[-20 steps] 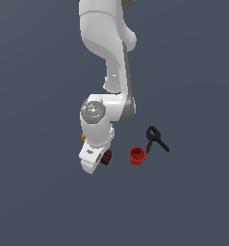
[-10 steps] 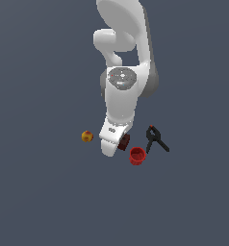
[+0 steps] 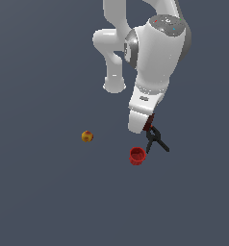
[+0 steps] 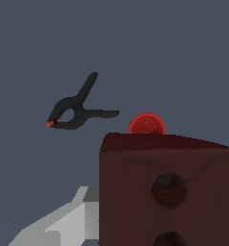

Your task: Pick up a designated object from a clutter of objects.

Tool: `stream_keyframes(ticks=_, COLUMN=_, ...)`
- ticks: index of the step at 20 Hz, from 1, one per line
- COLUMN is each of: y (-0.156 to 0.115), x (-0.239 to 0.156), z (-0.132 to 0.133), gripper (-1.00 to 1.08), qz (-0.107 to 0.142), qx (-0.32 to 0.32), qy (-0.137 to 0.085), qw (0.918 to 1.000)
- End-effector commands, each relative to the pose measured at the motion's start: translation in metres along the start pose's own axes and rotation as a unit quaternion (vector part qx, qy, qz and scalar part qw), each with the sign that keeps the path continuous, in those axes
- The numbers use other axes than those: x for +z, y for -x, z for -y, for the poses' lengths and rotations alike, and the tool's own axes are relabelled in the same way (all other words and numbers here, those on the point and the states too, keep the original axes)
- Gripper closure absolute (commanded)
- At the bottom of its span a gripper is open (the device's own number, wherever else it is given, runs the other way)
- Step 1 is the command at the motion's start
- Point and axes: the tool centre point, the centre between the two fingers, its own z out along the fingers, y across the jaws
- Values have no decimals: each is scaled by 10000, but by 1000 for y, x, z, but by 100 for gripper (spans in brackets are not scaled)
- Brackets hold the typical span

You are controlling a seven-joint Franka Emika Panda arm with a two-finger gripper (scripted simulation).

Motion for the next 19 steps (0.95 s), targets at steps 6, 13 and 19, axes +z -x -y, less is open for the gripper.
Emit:
stream_keyframes(ticks=6, y=-40, x=-62, z=41, gripper=108, qz=-8, qx=2, qy=3, qw=10000)
stream_keyframes(ticks=13, y=-63, x=-95, z=61, gripper=108, qz=-16, qx=4, qy=-1, qw=10000)
stream_keyframes(ticks=19, y=-69, x=-103, z=65, gripper=108, qz=-19, qx=6, qy=-2, qw=10000)
